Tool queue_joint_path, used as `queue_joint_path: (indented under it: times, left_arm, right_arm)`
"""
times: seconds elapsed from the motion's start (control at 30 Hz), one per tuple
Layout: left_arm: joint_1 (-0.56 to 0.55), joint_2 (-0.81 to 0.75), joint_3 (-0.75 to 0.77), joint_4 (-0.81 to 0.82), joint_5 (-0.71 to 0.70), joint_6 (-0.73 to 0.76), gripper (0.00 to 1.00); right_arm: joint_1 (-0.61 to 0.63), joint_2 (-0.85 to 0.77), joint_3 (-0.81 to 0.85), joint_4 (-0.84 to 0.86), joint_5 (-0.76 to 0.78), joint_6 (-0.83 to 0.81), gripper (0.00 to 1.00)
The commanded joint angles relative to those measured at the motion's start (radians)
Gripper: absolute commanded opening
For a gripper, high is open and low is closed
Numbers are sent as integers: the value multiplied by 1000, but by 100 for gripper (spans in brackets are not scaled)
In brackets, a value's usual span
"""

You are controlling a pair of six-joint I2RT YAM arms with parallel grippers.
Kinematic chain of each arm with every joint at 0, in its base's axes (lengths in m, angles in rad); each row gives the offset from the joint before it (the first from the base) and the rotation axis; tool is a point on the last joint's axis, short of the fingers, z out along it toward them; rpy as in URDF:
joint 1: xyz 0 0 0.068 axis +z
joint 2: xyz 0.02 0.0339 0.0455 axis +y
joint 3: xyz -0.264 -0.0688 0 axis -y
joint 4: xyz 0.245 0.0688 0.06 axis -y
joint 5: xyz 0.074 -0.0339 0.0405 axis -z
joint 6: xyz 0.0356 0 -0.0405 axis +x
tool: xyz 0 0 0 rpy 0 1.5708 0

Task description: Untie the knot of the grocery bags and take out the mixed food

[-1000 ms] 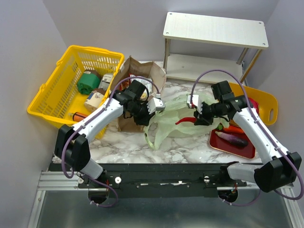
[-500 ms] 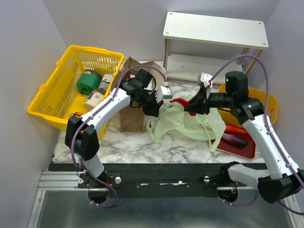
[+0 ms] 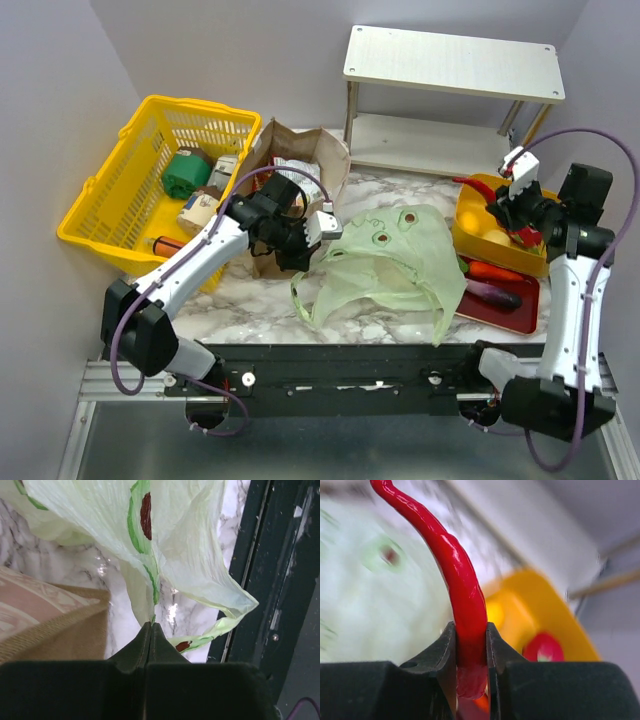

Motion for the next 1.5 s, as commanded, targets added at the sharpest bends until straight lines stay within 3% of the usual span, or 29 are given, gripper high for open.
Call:
queue_joint_path:
  times: [0.0,0.23,0.3,0.43,0.7,0.9,1.03,1.47]
  left_arm:
    - [1,-50,-46,-35,-10,45,0]
    - [1,20,18,-6,-25,46,0]
    - [1,36,33,1,-21,42,0]
    - [1,53,55,-1,-19,37,0]
    - [1,40,14,-3,-13,31,0]
    - [1,13,-32,-29,-86,66,0]
    - [1,-50,-74,-58,-117,107,0]
    - [2,-47,-80,-45,-103,98,0]
  right_arm:
    - [-104,15,-120,-279,134,-382,0]
    - [-107,-232,-373,-411,296,-717,0]
    - [-107,-272,-492,-405,416,-813,0]
    - [-107,-286,-608,-333,571,-832,0]
    - [-112,-168,-602,-273,573,-702,0]
    - [-161,-213,-612,-257,612,-838,0]
    - [-234,-159,-613,-227,634,-880,0]
    - [-260,80,-534,-155,463,-829,1]
